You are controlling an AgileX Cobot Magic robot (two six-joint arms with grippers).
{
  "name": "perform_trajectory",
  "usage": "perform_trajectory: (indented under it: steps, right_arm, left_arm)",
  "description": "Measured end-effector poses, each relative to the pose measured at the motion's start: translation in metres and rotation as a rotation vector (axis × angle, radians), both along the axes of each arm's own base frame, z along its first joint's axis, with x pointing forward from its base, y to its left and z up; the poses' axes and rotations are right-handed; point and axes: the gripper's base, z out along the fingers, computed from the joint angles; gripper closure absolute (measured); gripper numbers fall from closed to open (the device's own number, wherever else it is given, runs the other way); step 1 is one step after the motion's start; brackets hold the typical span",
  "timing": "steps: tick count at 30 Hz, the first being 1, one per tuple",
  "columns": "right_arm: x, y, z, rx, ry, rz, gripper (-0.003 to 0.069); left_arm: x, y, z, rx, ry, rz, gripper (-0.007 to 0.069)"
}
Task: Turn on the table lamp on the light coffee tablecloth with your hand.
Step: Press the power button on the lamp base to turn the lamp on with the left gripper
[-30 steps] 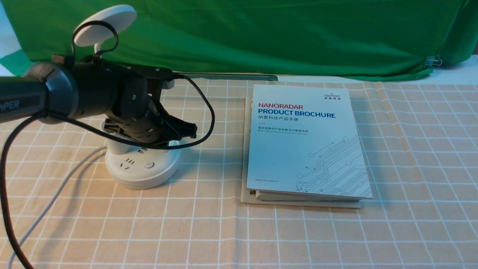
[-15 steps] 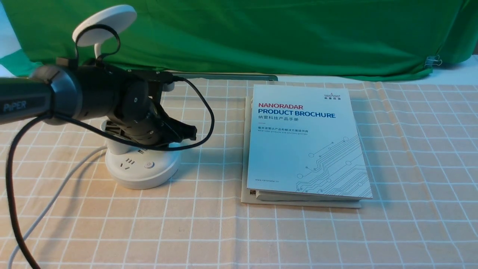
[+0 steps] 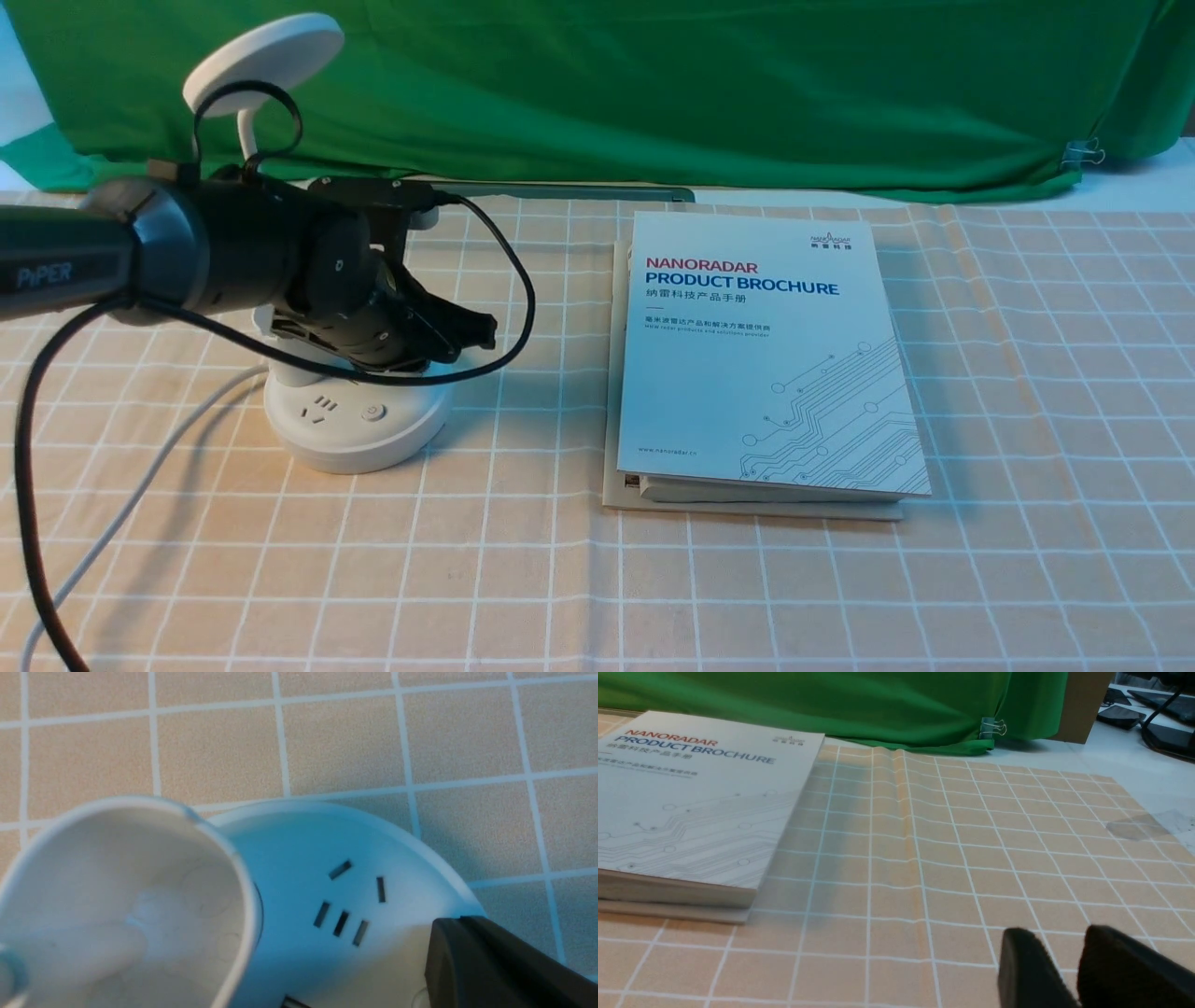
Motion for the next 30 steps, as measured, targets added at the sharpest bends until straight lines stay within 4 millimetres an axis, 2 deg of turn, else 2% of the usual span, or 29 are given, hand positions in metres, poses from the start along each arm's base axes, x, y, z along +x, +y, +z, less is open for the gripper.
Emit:
perform_trajectory:
  steps: [22,30]
  right_arm:
    - [0.000,0.000,0.000,0.001,0.000,0.000,0.0420]
    - [0.000,0.000,0.000,0.001,0.000,0.000,0.0420]
  left_arm:
    - [-0.009,0.005,0.010,0.050,0.052,-0.015,0.0624]
    - [-0.016,0.007,0.025,0.059,0.068,-0.029,0.0624]
